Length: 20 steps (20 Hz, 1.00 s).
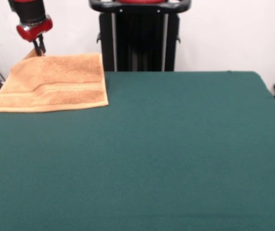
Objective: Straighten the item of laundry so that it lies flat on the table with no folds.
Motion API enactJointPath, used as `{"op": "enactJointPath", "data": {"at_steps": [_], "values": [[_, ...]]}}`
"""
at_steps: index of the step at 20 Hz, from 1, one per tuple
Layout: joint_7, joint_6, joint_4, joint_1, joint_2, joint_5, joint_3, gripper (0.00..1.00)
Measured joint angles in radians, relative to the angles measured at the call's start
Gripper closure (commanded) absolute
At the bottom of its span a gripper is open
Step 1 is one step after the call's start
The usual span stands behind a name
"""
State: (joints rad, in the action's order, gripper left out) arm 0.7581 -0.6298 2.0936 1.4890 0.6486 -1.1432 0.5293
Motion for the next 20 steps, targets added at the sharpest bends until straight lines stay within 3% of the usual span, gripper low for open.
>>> {"op": "enactJointPath", "data": {"at_steps": [6,7,20], "values": [[0.000,0.000,-0.002,-0.010,-0.018,0.000,0.000,1.00],[0.000,0.000,-0.002,-0.008,-0.022,0.000,0.000,0.00],[0.000,0.000,-0.002,-0.021,-0.033,0.000,0.000,0.00]]}}
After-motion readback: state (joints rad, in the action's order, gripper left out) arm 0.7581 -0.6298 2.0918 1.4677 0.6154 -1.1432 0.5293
